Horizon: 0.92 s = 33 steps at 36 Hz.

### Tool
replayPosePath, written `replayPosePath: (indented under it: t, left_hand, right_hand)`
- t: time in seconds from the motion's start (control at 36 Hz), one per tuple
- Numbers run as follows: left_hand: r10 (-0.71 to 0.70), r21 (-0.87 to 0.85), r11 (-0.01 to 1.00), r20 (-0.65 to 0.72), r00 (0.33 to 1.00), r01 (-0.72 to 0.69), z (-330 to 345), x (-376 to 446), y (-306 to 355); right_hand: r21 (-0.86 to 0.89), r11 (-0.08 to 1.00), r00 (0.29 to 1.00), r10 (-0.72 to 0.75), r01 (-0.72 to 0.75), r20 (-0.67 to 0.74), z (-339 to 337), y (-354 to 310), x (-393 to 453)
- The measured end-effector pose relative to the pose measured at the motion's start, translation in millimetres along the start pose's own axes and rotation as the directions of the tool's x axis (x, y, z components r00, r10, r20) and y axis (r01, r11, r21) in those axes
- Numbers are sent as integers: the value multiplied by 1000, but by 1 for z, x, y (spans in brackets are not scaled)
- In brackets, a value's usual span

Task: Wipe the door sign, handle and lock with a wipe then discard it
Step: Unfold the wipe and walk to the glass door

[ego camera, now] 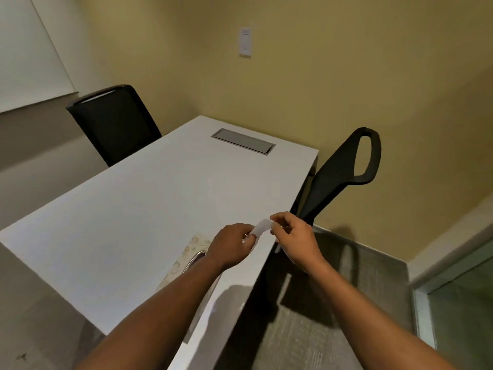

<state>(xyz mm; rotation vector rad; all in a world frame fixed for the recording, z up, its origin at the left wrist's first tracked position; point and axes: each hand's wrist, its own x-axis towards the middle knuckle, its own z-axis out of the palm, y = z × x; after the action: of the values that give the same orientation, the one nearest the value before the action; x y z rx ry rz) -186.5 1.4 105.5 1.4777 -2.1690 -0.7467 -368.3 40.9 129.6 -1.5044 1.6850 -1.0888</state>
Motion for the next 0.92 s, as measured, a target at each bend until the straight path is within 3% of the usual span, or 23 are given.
replayPosePath:
  t: [0.31,0.47,0.61,0.67,0.75,0.81,0.92]
  left_hand:
    - [228,-86,971,52,972,-223,-7,7,45]
    - [362,-117,930,118,925,-349,-9,1,73]
    - [423,-178,899,123,898,-399,-4,-1,93]
    - [436,-200,890,122,891,-409,-1,-2,102]
    - [461,-217,876,123,879,-430,4,0,119]
    - [485,-228,863,122,866,-451,7,0,132]
    - [544,-269,825,140,827,-497,14,-4,161]
  right_hand:
    - [-208,967,964,-189,150,-186,-29,-6,-43]
    - [-268,957,926,-198,112,-320,-39,-18,-67]
    - [-75,995,886,28,-71,-462,-50,-21,-83]
    - [134,982,844,183,-133,-504,-57,-24,-87]
    - [468,875,777,380,-126,-501,-69,-33,-96]
    - [567,818,763,429,-100,-484,-79,-38,-105]
    - [608,792,783,418,-65,-460,-99,-37,-122]
